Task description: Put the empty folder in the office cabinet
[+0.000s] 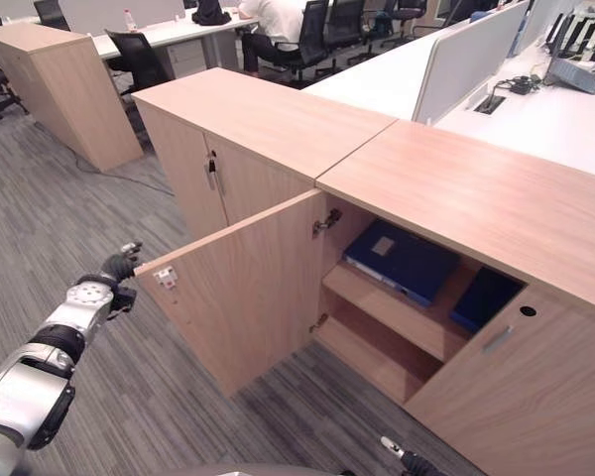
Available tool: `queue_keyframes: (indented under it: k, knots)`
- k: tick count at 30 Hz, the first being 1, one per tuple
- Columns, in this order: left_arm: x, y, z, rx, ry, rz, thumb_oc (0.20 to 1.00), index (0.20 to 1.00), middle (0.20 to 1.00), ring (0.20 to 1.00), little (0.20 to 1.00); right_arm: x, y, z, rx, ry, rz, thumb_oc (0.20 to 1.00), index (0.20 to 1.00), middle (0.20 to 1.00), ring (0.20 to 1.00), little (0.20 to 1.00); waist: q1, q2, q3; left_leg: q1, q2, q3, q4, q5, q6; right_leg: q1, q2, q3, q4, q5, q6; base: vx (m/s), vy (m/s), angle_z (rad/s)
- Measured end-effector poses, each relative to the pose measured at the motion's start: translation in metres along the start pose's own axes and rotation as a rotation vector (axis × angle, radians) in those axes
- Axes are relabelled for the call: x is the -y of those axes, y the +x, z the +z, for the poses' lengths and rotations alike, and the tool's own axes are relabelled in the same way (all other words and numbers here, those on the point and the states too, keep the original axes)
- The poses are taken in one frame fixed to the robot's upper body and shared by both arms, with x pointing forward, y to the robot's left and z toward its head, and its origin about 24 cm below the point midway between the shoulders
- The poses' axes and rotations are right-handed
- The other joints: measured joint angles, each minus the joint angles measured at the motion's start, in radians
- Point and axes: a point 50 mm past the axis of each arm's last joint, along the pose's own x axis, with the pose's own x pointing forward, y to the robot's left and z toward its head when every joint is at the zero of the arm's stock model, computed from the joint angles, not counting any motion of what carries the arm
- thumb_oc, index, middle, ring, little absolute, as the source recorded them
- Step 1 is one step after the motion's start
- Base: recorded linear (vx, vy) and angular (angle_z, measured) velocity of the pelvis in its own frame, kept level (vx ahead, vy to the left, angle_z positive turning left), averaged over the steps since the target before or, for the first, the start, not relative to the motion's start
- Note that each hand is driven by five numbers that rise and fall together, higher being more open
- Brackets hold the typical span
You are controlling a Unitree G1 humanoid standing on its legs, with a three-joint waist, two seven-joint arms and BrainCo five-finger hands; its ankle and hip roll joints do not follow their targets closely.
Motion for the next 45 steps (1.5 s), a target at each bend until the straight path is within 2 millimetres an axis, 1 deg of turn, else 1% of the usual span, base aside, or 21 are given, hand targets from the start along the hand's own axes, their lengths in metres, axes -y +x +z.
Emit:
queue_keyframes:
  k: [2,3,7,8,11,12,15,18,19,20,21,22,23,26,29,31,34,39,41,43,45]
  knots:
    - [0.009,0.001,0.001,0.005,-0.007,-0.021,1.0,1.0,1.0,1.0,1.0,-0.001,0.0,0.0,0.002,0.009,0.0,1.0,1.0,1.0,1.0,1.0,0.0,0.0,0.0,0.0,0.0,0.0,0.0,0.0,0.0,0.0,0.0,0.0,0.0,0.0,0.0,0.0,0.0,0.0]
    - [0.021,0.001,0.003,0.012,-0.004,-0.048,1.0,1.0,1.0,1.0,1.0,-0.001,0.0,0.0,0.0,0.01,0.0,1.0,1.0,1.0,1.0,1.0,-0.001,-0.001,-0.001,0.0,0.0,0.0,0.0,0.0,0.0,0.0,0.0,0.0,0.0,0.0,0.0,0.0,0.0,0.0]
    - [0.033,0.001,0.01,0.042,0.02,-0.079,1.0,1.0,1.0,1.0,1.0,-0.002,0.0,-0.001,-0.003,0.011,0.0,1.0,1.0,1.0,1.0,1.0,0.017,-0.002,-0.001,-0.003,-0.003,-0.003,0.0,0.0,0.0,0.0,0.001,-0.001,0.005,0.003,0.001,-0.01,-0.002,0.03]
    - [0.043,-0.002,0.013,0.076,0.027,-0.118,1.0,1.0,1.0,1.0,1.0,-0.004,0.001,0.001,0.003,0.011,0.003,1.0,1.0,1.0,1.0,1.0,0.019,-0.003,-0.001,-0.004,-0.005,-0.007,0.0,0.0,0.001,0.001,-0.001,-0.005,0.005,0.003,0.002,-0.02,-0.006,0.09]
    - [0.064,-0.011,0.008,0.1,-0.044,-0.167,1.0,1.0,1.0,1.0,1.0,-0.004,0.001,0.001,0.004,0.011,0.003,1.0,1.0,1.0,1.0,1.0,0.033,-0.005,0.0,-0.005,-0.007,-0.012,0.0,0.0,0.001,0.004,-0.01,-0.014,0.005,0.003,0.003,-0.02,-0.003,0.08]
    - [0.074,-0.015,0.005,0.105,-0.079,-0.199,1.0,1.0,1.0,1.0,1.0,-0.004,0.001,0.001,0.002,0.012,0.0,1.0,1.0,1.0,1.0,1.0,0.045,-0.006,0.0,-0.007,-0.009,-0.014,0.0,0.0,0.001,0.004,-0.012,-0.017,0.005,0.004,0.003,-0.01,0.001,0.14]
    - [0.108,-0.032,-0.009,0.096,-0.145,-0.319,1.0,1.0,1.0,1.0,1.0,-0.01,0.002,0.004,0.009,0.017,0.014,1.0,1.0,1.0,1.0,1.0,0.05,-0.011,0.003,-0.01,-0.017,-0.027,0.0,-0.001,0.004,0.009,-0.016,-0.025,0.005,0.005,0.006,-0.01,0.001,0.12]
    - [0.147,-0.054,-0.021,0.088,-0.155,-0.53,1.0,1.0,1.0,1.0,1.0,-0.02,0.003,0.007,0.019,0.021,0.038,1.0,1.0,1.0,1.0,1.0,0.052,-0.02,0.009,-0.013,-0.023,-0.027,0.0,-0.004,0.008,0.006,-0.022,-0.026,0.005,0.007,0.011,0.0,0.0,0.0]
    - [0.155,-0.062,-0.021,0.1,-0.182,-0.585,1.0,1.0,1.0,1.0,1.0,-0.023,0.004,0.007,0.016,0.022,0.043,1.0,1.0,1.0,1.0,1.0,0.052,-0.024,0.011,-0.015,-0.027,-0.028,0.0,-0.005,0.009,0.004,-0.03,-0.026,0.003,0.008,0.013,0.0,0.0,0.0]
    - [0.172,-0.071,-0.02,0.104,-0.188,-0.674,1.0,1.0,1.0,1.0,1.0,-0.024,0.004,0.007,0.014,0.022,0.045,1.0,1.0,1.0,1.0,1.0,0.051,-0.027,0.012,-0.021,-0.031,-0.028,0.0,-0.005,0.01,-0.002,-0.034,-0.027,0.0,0.008,0.015,-0.02,-0.011,0.03]
    - [0.186,-0.084,-0.013,0.13,-0.203,-0.765,1.0,1.0,1.0,1.0,1.0,-0.026,0.004,0.009,0.02,0.021,0.049,1.0,1.0,1.0,1.0,1.0,0.044,-0.033,0.021,-0.028,-0.035,-0.028,0.0,-0.002,0.015,-0.009,-0.039,-0.027,0.0,0.011,0.019,-0.03,-0.02,0.0]
    - [0.194,-0.093,-0.007,0.156,-0.23,-0.81,1.0,1.0,1.0,1.0,1.0,-0.026,0.004,0.01,0.022,0.021,0.05,1.0,1.0,1.0,1.0,1.0,0.042,-0.037,0.03,-0.031,-0.037,-0.028,0.0,-0.002,0.016,-0.013,-0.042,-0.027,0.0,0.012,0.021,-0.02,-0.022,-0.03]
    - [0.197,-0.098,-0.004,0.166,-0.244,-0.831,1.0,1.0,1.0,1.0,1.0,-0.026,0.004,0.01,0.02,0.02,0.048,1.0,1.0,1.0,1.0,1.0,0.04,-0.041,0.033,-0.037,-0.038,-0.028,0.0,-0.001,0.016,-0.019,-0.043,-0.027,0.0,0.014,0.023,-0.02,-0.022,-0.04]
    - [0.205,-0.113,0.017,0.253,-0.281,-0.951,1.0,1.0,1.0,1.0,1.0,-0.026,0.004,0.008,0.014,0.019,0.041,1.0,1.0,1.0,1.0,1.0,0.031,-0.054,0.046,-0.037,-0.038,-0.027,0.0,0.0,0.019,-0.021,-0.043,-0.027,0.0,0.014,0.023,0.0,0.0,0.0]
    - [0.206,-0.126,0.039,0.353,-0.315,-1.055,1.0,1.0,1.0,1.0,1.0,-0.027,0.004,0.009,0.015,0.014,0.044,1.0,1.0,1.0,1.0,1.0,0.011,-0.052,0.049,-0.036,-0.038,-0.026,0.0,0.0,0.019,-0.02,-0.041,-0.027,0.0,0.014,0.023,0.0,0.0,0.0]
    - [0.209,-0.127,0.045,0.373,-0.319,-1.073,1.0,1.0,1.0,1.0,1.0,-0.028,0.004,0.008,0.014,0.014,0.044,1.0,1.0,1.0,1.0,1.0,0.007,-0.044,0.054,-0.035,-0.037,-0.026,0.0,0.0,0.019,-0.02,-0.039,-0.027,0.0,0.014,0.023,0.0,0.0,0.0]
    - [0.207,-0.127,0.044,0.374,-0.313,-1.078,1.0,1.0,1.0,1.0,1.0,-0.029,0.004,0.006,0.005,0.014,0.046,1.0,1.0,1.0,1.0,1.0,-0.001,-0.036,0.058,-0.035,-0.033,-0.026,0.0,0.0,0.019,-0.019,-0.03,-0.025,0.0,0.014,0.023,0.0,-0.012,0.0]
    - [0.208,-0.126,0.043,0.366,-0.32,-1.073,1.0,1.0,1.0,1.0,1.0,-0.037,0.005,0.005,-0.002,0.011,0.062,1.0,1.0,1.0,1.0,1.0,-0.011,-0.036,0.059,-0.032,-0.027,-0.015,0.0,0.0,0.019,-0.023,-0.025,-0.016,0.0,0.014,0.022,-0.02,-0.054,-0.06]
    - [0.207,-0.118,0.037,0.326,-0.342,-1.033,1.0,1.0,1.0,1.0,1.0,-0.043,0.006,0.008,0.007,0.01,0.077,1.0,1.0,1.0,1.0,1.0,-0.012,-0.037,0.058,-0.029,-0.02,0.009,0.0,-0.002,0.016,-0.035,-0.02,0.004,-0.001,0.013,0.021,-0.03,-0.11,-0.32]
    - [0.207,-0.115,0.032,0.291,-0.377,-1.015,1.0,1.0,1.0,1.0,1.0,-0.043,0.006,0.007,0.006,0.011,0.074,1.0,1.0,1.0,1.0,1.0,-0.019,-0.038,0.058,-0.028,-0.011,0.023,0.0,-0.002,0.014,-0.039,-0.014,0.009,-0.001,0.011,0.023,-0.02,-0.141,-0.21]
    - [0.2,-0.106,0.021,0.239,-0.44,-0.932,1.0,1.0,1.0,1.0,1.0,-0.043,0.006,0.005,0.002,0.014,0.073,1.0,1.0,1.0,1.0,1.0,-0.017,-0.045,0.056,-0.024,0.002,0.039,0.0,-0.001,0.009,-0.047,-0.004,0.028,-0.001,0.007,0.018,-0.02,-0.141,-0.28]
